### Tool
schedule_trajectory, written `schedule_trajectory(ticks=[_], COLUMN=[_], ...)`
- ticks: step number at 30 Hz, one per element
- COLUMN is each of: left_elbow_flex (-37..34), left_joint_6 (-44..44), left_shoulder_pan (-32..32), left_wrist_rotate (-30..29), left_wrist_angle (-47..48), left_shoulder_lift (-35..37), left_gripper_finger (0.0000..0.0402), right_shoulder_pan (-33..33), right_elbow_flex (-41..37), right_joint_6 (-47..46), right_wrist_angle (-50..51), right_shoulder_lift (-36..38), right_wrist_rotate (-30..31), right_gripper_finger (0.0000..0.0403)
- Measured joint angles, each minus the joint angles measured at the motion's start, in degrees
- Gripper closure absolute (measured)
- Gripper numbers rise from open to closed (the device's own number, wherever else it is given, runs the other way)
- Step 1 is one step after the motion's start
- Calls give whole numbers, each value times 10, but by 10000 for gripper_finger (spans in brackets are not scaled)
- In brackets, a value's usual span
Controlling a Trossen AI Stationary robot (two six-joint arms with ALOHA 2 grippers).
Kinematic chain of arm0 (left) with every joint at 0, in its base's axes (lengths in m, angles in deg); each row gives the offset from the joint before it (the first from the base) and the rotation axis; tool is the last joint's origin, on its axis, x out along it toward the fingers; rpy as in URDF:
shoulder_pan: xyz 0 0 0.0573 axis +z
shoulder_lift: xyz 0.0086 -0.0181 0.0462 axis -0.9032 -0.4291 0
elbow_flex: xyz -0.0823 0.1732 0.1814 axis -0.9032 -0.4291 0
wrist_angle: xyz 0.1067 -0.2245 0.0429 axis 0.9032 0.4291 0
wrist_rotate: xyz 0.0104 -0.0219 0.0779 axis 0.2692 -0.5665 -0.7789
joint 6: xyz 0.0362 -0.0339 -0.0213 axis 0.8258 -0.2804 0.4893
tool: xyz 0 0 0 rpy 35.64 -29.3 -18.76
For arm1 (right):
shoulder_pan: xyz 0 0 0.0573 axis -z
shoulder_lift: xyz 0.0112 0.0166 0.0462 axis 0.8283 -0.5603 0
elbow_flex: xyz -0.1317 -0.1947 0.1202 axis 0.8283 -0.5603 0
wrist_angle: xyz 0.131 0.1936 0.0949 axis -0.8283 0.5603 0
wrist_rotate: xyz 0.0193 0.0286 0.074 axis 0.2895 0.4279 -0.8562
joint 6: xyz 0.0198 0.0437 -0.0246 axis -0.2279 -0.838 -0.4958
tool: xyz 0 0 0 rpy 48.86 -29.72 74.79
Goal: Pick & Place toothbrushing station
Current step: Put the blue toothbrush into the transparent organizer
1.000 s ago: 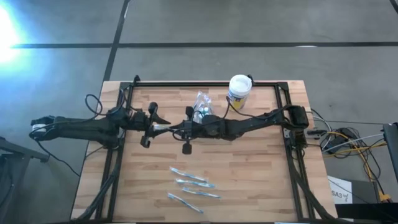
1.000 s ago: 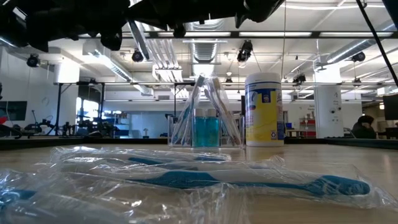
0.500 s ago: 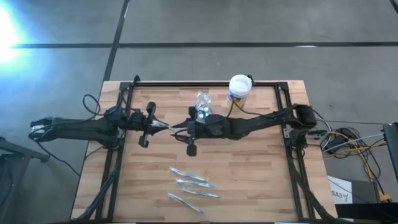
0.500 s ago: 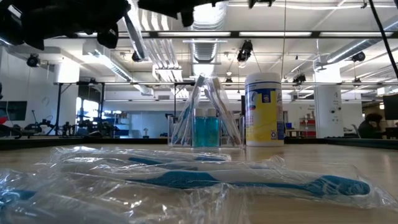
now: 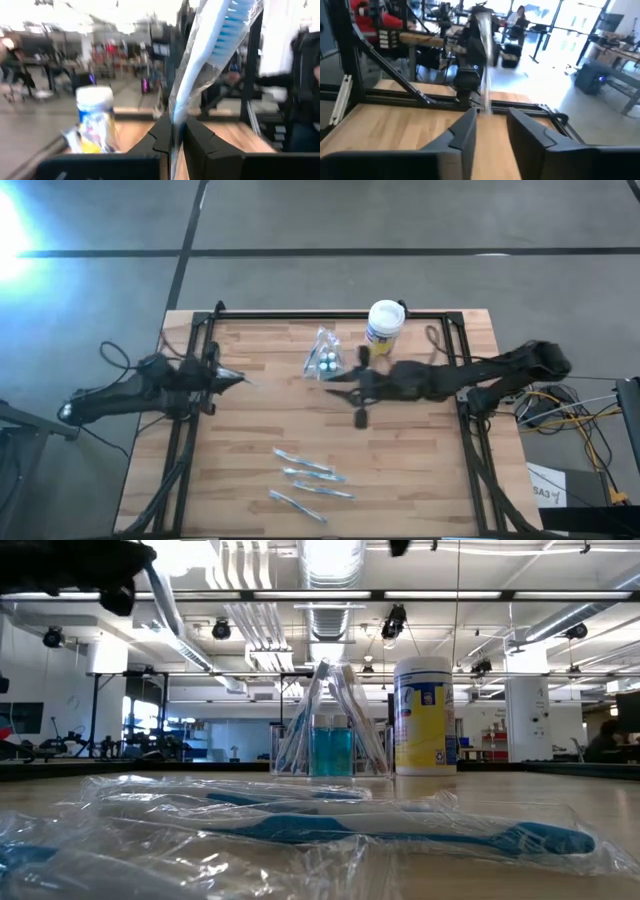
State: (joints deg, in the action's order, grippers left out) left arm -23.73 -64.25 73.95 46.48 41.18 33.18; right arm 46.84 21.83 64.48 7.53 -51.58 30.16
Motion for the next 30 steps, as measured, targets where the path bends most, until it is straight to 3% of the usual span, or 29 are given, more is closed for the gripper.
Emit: schedule_trajectory(ticks=[6,14,23,30], left_elbow_flex=[1,-11,-65,-92], left_joint_6=[9,-8,-24,-26], left_shoulder_pan=[0,0,0,-1], left_wrist_rotate=[-34,-69,-70,-70], left_wrist_angle=[82,107,84,57], left_shoulder_lift=[98,70,75,75], left_gripper_finger=[376,376,376,376], right_shoulder_pan=[-5,-7,-9,-9], right_elbow_flex=[-173,-350,-493,-512], right_joint_6=[-27,-52,-60,-62], right_wrist_angle=[-105,-251,-450,-476], right_shoulder_lift=[143,253,257,231], right_wrist_rotate=[-23,-24,-16,-17], right_gripper_finger=[382,394,394,394])
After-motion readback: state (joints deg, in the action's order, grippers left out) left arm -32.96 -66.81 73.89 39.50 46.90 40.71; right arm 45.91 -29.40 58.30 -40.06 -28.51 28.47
